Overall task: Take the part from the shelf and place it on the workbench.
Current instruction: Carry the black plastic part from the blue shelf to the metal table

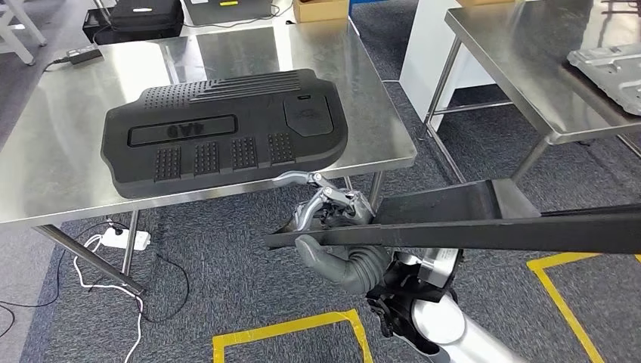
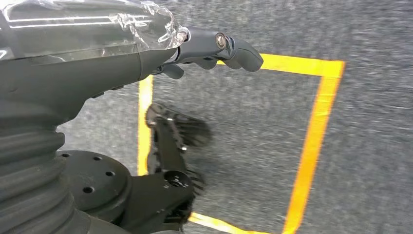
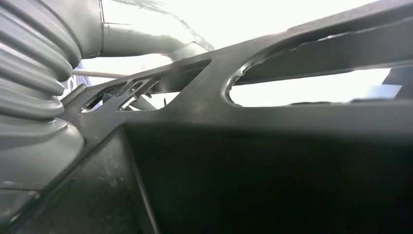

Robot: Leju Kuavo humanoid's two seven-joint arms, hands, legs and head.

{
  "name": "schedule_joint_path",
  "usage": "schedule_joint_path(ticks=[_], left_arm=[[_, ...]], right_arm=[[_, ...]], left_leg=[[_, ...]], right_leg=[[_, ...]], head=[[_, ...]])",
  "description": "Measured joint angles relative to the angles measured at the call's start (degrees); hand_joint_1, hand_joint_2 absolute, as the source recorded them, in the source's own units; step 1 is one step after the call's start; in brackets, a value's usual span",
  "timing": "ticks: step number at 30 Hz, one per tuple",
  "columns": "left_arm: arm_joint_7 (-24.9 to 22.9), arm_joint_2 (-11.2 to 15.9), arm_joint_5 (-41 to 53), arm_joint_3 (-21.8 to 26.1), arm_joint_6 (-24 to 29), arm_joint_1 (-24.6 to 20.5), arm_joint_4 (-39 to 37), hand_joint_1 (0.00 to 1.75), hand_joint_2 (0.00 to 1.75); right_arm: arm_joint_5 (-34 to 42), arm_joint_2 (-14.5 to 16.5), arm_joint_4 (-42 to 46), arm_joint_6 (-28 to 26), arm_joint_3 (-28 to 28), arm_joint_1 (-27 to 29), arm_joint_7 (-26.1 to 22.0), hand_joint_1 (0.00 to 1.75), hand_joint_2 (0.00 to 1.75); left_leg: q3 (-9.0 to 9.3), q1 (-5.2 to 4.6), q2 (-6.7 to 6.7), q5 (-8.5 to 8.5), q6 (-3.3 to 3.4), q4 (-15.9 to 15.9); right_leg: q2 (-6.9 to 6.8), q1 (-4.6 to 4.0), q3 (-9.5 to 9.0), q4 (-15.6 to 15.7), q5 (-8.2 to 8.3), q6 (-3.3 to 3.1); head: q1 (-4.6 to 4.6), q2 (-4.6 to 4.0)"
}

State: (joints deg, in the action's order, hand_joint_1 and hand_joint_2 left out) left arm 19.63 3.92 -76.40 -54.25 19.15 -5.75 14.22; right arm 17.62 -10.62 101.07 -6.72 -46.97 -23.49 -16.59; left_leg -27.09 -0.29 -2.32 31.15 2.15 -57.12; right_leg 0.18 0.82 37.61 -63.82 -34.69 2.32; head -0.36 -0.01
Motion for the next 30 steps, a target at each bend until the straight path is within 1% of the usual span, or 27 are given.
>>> schedule_joint_path(ticks=[1,2,3,4,5,6,7,8,9,10,11,12,13,14,15,16,17,18,19,20,22,23,25,26,27,30], left_arm=[[0.1,0.0,0.1,0.0,0.0,0.0,0.0,0.0,1.75],[0.1,0.0,0.2,0.0,0.1,0.0,0.0,0.0,1.75],[0.2,0.0,0.3,0.0,0.1,-0.1,0.0,0.0,1.75],[0.2,0.0,0.5,0.0,0.2,-0.1,0.0,0.0,1.75],[0.3,0.0,0.6,0.0,0.2,-0.1,0.0,0.0,1.75],[0.3,0.0,0.8,0.0,0.2,-0.2,0.0,0.0,1.75],[0.3,0.0,0.9,0.0,0.2,-0.3,0.0,0.0,1.75],[0.3,0.0,0.9,0.0,0.2,-0.4,0.0,0.0,1.75],[0.3,0.0,0.9,-0.1,0.2,-0.5,0.0,0.0,1.75],[0.3,0.0,0.9,-0.1,0.2,-0.6,0.0,0.0,1.75],[0.3,0.0,0.9,-0.1,0.2,-0.5,0.0,0.0,1.75],[0.3,0.0,0.9,-0.1,0.1,-0.4,0.0,0.0,1.75],[0.3,0.0,0.9,-0.1,0.1,-0.3,0.0,0.0,1.75],[0.2,0.0,0.9,-0.1,0.1,-0.2,0.0,0.0,1.75],[0.2,0.0,0.9,-0.1,0.1,-0.2,0.0,0.0,1.75],[0.2,-0.1,0.9,-0.2,0.3,-0.2,0.0,0.0,1.75],[0.2,-0.2,0.9,-0.2,0.5,-0.2,0.0,0.0,1.75],[0.2,-0.4,0.9,-0.2,0.7,-0.2,0.0,0.0,1.75],[0.2,-0.6,0.9,-0.2,0.9,-0.1,0.0,0.0,1.75],[0.2,-0.8,0.9,-0.2,1.0,0.0,0.0,0.0,1.75],[0.2,-1.0,0.9,-0.2,1.0,0.0,0.0,0.0,1.75],[0.2,-1.0,0.9,-0.2,1.0,0.0,0.0,0.0,1.75],[0.0,-1.1,0.9,-0.2,1.1,-0.1,0.0,0.0,1.75],[-0.2,-1.1,0.8,-0.2,1.1,-0.1,0.0,0.0,1.75],[-0.4,-1.1,0.8,-0.2,1.1,0.0,0.0,0.0,1.75],[-0.7,-1.2,0.7,-0.2,1.0,0.0,-0.1,0.0,1.75]], right_arm=[[-0.1,0.0,0.0,-0.1,0.0,0.0,0.1,1.75,1.75],[-0.1,0.0,-0.1,-0.3,0.0,0.1,0.3,1.75,1.75],[-0.2,0.0,-0.1,-0.5,0.0,0.1,0.4,1.75,1.75],[-0.3,0.0,-0.1,-0.6,0.0,0.0,0.5,1.75,1.75],[-0.4,0.0,0.0,-0.7,0.0,-0.1,0.5,1.75,1.75],[-0.4,0.1,0.1,-0.8,0.0,-0.2,0.5,1.75,1.75],[-0.5,0.1,0.2,-0.9,0.0,-0.3,0.5,1.75,1.75],[-0.6,0.1,0.2,-0.9,0.0,-0.3,0.5,1.75,1.75],[-0.6,0.1,0.2,-0.9,0.0,-0.2,0.5,1.75,1.75],[-0.6,0.1,0.2,-0.9,0.0,-0.2,0.5,1.75,1.75],[-0.6,0.1,0.2,-0.9,0.0,-0.2,0.5,1.75,1.75],[-0.6,0.1,0.2,-0.9,0.0,-0.1,0.5,1.75,1.75],[-0.6,0.1,0.2,-0.9,0.0,-0.1,0.5,1.75,1.75],[-0.6,0.1,0.2,-0.9,0.0,-0.1,0.5,1.75,1.75],[-0.6,0.1,0.2,-0.9,0.0,-0.2,0.5,1.75,1.75],[-0.6,0.2,0.2,-0.9,0.0,-0.2,0.5,1.75,1.75],[-0.6,0.2,0.2,-0.9,0.0,-0.2,0.5,1.75,1.75],[-0.6,0.2,0.2,-0.9,0.0,-0.2,0.5,1.75,1.75],[-0.6,0.3,0.2,-0.9,0.0,-0.2,0.5,1.75,1.75],[-0.6,0.3,0.2,-0.9,0.0,-0.3,0.6,1.75,1.75],[-0.6,0.3,0.2,-0.9,0.0,-0.3,0.5,1.75,1.75],[-0.6,0.3,0.2,-0.9,0.0,-0.3,0.5,1.75,1.75],[-0.6,0.3,0.2,-0.8,0.0,-0.3,0.5,1.75,1.75],[-0.6,0.3,0.2,-0.6,0.0,-0.4,0.5,1.75,1.75],[-0.5,0.4,0.2,-0.5,-0.1,-0.6,0.5,1.75,1.75],[-0.3,0.7,0.2,0.0,-0.1,-1.0,0.5,1.75,1.75]], left_leg=[[0.69,-0.03,-0.14,0.91,-0.33,-0.1],[1.29,-0.05,-0.22,1.72,-0.79,-0.1],[1.83,-0.13,-0.29,2.03,-1.25,-0.5],[1.92,-0.23,-0.31,2.09,-1.67,-0.7],[2.05,-0.25,-0.12,2.24,-2.08,-1.2],[1.66,-0.28,0.21,2.63,-2.44,-2.5],[0.76,-0.14,0.62,3.82,-2.81,-4.5],[-0.79,0.1,1.06,5.5,-3.21,-7.3],[-2.96,0.37,1.37,7.3,-3.57,-10.8],[-5.19,0.68,1.51,8.63,-3.83,-14.0],[-6.81,0.95,1.6,8.97,-4.01,-15.7],[-7.55,1.2,1.66,8.08,-4.17,-15.6],[-7.27,1.43,1.72,5.92,-4.34,-13.3],[-6.27,1.64,1.81,3.06,-4.48,-9.4],[-5.33,1.76,1.91,0.85,-4.61,-5.8],[-4.69,1.71,2.04,-0.26,-4.57,-3.1],[-4.51,1.59,2.11,-0.84,-4.35,-1.8],[-4.66,1.57,2.13,-0.81,-4.1,-1.6],[-4.73,1.57,2.15,-0.98,-3.95,-1.5],[-4.72,1.65,2.11,-1.57,-3.91,-1.5],[-4.69,1.69,2.06,-1.68,-4.03,-1.5],[-4.68,1.64,2.0,-1.67,-3.96,-1.5],[-4.67,1.6,1.97,-1.55,-3.73,-1.5],[-4.66,1.59,1.98,-1.48,-3.62,-1.5],[-4.68,1.45,1.98,-1.38,-3.43,-1.6],[-4.8,1.05,1.95,-1.1,-2.88,-1.9]], right_leg=[[-0.03,-0.03,0.08,2.0,4.6,-0.28],[0.0,-0.14,-0.08,3.1,7.96,-0.79],[0.04,-0.23,-0.39,3.4,9.04,-1.4],[0.1,-0.19,-0.85,3.5,8.78,-2.09],[0.14,-0.08,-1.28,3.7,8.73,-2.64],[0.11,0.13,-1.65,3.9,8.63,-2.99],[0.04,0.3,-1.99,4.1,8.52,-3.25],[-0.04,0.35,-2.16,4.2,8.34,-3.39],[-0.11,0.39,-2.24,4.2,8.15,-3.47],[-0.16,0.42,-2.3,4.2,7.96,-3.48],[-0.19,0.48,-2.41,4.2,7.75,-3.41],[-0.19,0.58,-2.6,4.2,7.55,-3.28],[-0.2,0.72,-2.89,4.2,7.33,-3.06],[-0.24,0.86,-3.22,4.2,7.11,-2.77],[-0.3,0.96,-3.53,4.2,6.92,-2.47],[-0.36,1.0,-3.68,4.2,6.81,-2.08],[-0.41,0.98,-3.72,4.2,6.73,-1.69],[-0.44,0.87,-3.71,4.1,6.51,-1.42],[-0.43,0.76,-3.67,4.0,6.39,-1.8],[-0.43,0.64,-3.74,4.0,6.29,-2.41],[-0.43,0.5,-3.97,4.2,6.37,-3.75],[-0.46,0.48,-4.1,4.4,6.45,-3.79],[-0.48,0.48,-4.34,4.8,6.58,-3.45],[-0.48,0.49,-4.45,5.0,6.64,-3.15],[-0.48,0.53,-4.56,5.3,6.74,-2.68],[-0.54,0.75,-4.77,5.9,6.88,-0.84]], head=[[0.24,0.0],[0.31,0.0],[0.34,0.0],[0.32,0.0],[0.24,0.0],[0.02,0.0],[-0.33,0.0],[-0.71,0.0],[-1.13,0.0],[-1.39,0.01],[-1.59,0.01],[-1.81,0.01],[-2.04,0.01],[-2.27,0.0],[-2.5,0.01],[-2.72,0.01],[-2.81,0.0],[-2.8,0.0],[-2.68,0.0],[-2.34,0.0],[-1.65,0.01],[-1.29,0.01],[-0.73,0.01],[-0.44,0.01],[-0.2,0.01],[0.17,0.01]])
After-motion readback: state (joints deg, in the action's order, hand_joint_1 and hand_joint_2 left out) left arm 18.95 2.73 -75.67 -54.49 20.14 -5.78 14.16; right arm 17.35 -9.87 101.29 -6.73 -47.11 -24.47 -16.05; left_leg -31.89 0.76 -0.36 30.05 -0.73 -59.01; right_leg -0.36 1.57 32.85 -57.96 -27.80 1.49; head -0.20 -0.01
